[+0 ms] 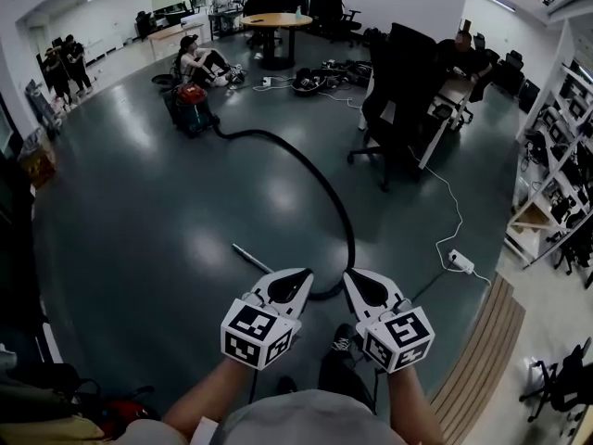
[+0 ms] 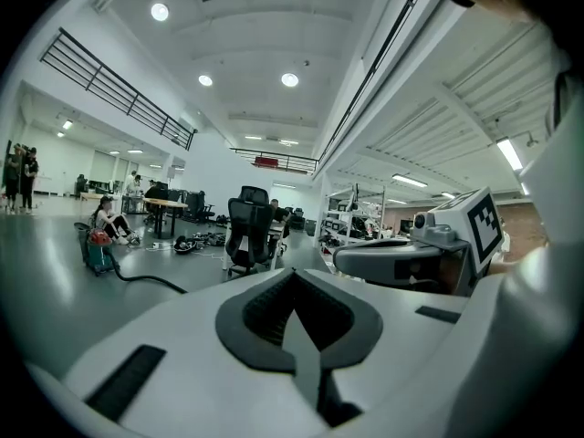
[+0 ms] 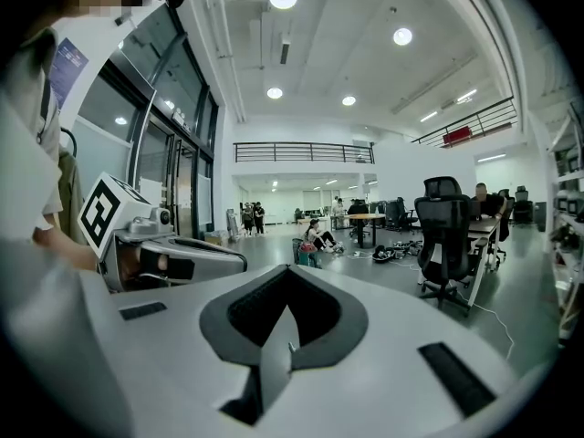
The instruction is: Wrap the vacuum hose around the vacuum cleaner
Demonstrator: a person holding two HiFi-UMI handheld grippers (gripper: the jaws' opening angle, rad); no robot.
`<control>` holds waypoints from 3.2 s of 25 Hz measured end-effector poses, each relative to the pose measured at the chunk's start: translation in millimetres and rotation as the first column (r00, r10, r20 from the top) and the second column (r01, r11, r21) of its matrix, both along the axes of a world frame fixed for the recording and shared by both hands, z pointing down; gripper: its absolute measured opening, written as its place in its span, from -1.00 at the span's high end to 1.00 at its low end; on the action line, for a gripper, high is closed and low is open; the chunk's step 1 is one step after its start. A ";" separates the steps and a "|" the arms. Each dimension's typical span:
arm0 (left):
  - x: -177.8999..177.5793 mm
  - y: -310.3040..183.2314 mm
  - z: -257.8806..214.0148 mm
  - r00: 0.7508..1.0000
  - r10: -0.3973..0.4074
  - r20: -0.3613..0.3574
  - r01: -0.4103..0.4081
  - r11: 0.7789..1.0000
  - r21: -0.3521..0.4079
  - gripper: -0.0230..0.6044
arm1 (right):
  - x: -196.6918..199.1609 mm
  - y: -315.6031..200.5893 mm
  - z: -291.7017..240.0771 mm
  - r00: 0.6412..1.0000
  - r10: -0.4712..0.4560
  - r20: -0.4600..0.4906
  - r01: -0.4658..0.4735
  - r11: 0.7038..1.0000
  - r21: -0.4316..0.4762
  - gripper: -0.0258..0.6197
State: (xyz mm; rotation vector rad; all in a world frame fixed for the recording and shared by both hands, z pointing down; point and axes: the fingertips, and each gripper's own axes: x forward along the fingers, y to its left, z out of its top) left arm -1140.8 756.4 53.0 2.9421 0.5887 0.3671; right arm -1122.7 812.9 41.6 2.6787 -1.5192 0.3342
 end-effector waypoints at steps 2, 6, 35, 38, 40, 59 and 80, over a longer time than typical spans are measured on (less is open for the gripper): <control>14.5 -0.9 2.3 1.000 -0.010 0.011 0.010 1.000 0.002 0.90 | 13.3 -2.1 0.9 1.000 -0.014 0.003 0.014 1.000 0.001 0.91; 53.2 -0.4 8.9 0.999 -0.028 0.029 0.028 1.000 0.005 0.90 | 56.5 -4.2 6.3 0.999 -0.032 0.026 0.032 0.999 0.013 0.91; 284.8 -50.9 73.1 0.970 -0.196 0.142 0.184 0.978 0.097 0.90 | 305.1 -56.5 72.2 0.961 -0.240 0.140 0.239 0.971 0.026 0.91; 288.7 -75.2 79.1 0.974 -0.173 0.145 0.159 0.982 0.102 0.90 | 306.6 -79.6 80.3 0.962 -0.229 0.149 0.231 0.973 0.007 0.91; 292.8 -95.8 86.5 0.978 -0.146 0.150 0.132 0.986 0.102 0.90 | 307.3 -100.1 88.4 0.964 -0.213 0.157 0.218 0.976 -0.010 0.91; 353.8 -227.6 346.2 0.924 0.131 0.358 -0.162 0.985 0.058 0.90 | 346.0 -237.8 359.5 0.940 -0.091 0.328 0.201 0.926 -0.319 0.90; 320.2 -207.5 859.3 0.784 0.145 0.604 -0.258 0.960 0.105 0.90 | 279.2 -187.0 920.1 0.815 -0.248 0.523 0.518 0.717 -0.467 0.48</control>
